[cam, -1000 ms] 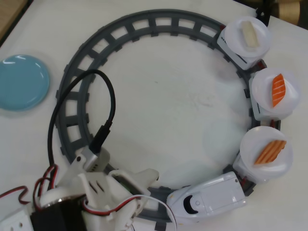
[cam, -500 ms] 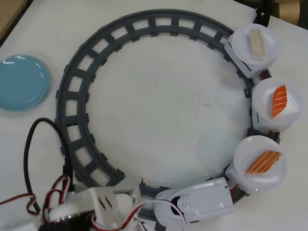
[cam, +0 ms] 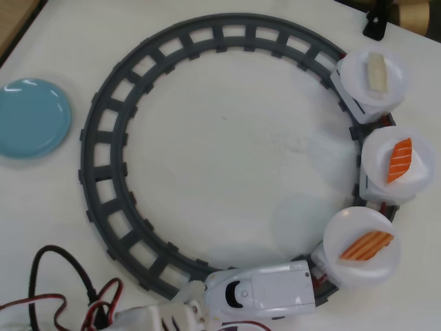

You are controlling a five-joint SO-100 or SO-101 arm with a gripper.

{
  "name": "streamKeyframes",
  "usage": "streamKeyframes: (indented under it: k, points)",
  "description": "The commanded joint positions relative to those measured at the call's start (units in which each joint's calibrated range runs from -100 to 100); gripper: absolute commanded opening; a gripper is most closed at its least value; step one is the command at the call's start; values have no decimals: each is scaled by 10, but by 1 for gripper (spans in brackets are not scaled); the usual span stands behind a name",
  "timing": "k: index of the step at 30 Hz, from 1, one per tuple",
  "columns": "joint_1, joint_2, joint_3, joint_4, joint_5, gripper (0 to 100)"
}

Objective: Pick up the sushi from the Shinkansen and put it on the blue dish

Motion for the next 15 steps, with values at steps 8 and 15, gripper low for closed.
streamKeyframes:
  k: [8, 15]
  points:
    - [-1, 61, 2, -70, -34, 29]
    - [-1, 126, -74, -69, -47, 29]
